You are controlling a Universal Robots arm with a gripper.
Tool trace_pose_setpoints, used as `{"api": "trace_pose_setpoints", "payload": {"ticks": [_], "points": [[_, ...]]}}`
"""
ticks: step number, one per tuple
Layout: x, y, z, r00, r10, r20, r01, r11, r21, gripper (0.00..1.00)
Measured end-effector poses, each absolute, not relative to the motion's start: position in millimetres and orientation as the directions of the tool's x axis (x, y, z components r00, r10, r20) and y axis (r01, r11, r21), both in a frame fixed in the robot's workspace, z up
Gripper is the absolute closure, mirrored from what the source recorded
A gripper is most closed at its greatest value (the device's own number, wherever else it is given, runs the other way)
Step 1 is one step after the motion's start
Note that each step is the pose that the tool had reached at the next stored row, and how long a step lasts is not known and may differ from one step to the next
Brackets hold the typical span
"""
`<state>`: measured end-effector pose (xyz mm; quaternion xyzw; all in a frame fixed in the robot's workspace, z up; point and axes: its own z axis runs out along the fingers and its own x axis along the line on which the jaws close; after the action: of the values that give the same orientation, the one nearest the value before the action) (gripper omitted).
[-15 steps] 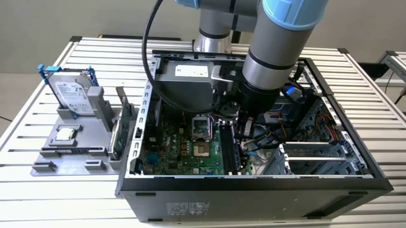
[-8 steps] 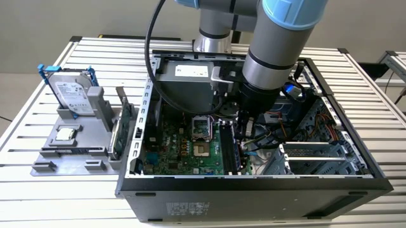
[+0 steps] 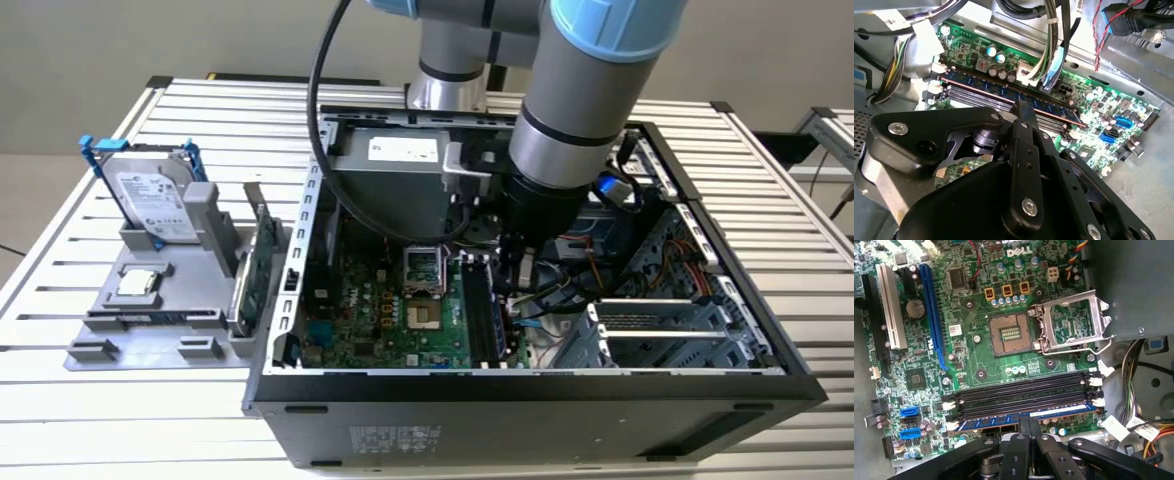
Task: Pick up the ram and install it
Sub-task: 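Press down the ram until it locks into place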
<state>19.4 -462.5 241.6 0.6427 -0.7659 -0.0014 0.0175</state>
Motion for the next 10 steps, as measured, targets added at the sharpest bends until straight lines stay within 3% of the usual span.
{"api": "trace_pose_setpoints", "payload": {"ticks": [10], "points": [[18.4,-462.5,241.6,-0.074,-0.997,0.03,-0.997,0.074,0.024,1.0]]}}
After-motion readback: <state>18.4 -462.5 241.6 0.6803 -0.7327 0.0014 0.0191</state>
